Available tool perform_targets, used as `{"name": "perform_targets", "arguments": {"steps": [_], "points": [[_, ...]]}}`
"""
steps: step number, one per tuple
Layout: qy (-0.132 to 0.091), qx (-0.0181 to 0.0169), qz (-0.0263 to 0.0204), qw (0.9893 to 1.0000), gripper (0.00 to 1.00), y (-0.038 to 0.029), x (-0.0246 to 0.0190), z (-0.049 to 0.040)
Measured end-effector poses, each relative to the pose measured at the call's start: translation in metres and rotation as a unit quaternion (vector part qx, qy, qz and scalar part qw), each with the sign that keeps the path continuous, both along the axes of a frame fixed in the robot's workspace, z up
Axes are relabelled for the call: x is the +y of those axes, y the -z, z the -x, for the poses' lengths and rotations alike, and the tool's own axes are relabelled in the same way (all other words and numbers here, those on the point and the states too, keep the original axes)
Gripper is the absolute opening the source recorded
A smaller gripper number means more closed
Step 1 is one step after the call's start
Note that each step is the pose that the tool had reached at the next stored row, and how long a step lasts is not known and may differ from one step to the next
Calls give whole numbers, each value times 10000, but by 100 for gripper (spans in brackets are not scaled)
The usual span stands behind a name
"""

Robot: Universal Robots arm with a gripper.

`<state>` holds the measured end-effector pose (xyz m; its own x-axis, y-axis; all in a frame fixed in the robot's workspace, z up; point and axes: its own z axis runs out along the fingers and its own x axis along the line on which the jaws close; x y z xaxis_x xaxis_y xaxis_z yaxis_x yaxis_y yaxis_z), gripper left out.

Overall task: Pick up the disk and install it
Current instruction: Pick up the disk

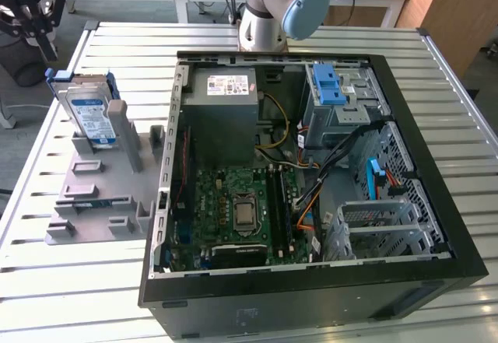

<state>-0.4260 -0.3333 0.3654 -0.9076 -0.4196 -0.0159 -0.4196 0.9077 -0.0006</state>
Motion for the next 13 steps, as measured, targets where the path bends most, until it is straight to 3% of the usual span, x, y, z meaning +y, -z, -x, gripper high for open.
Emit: {"name": "perform_targets", "arguments": {"steps": [4, 13], "points": [[-333, 0, 0, 9994, 11, 1, 0, 0], [-881, 0, 0, 9961, 11, 1, 0, 0]]}}
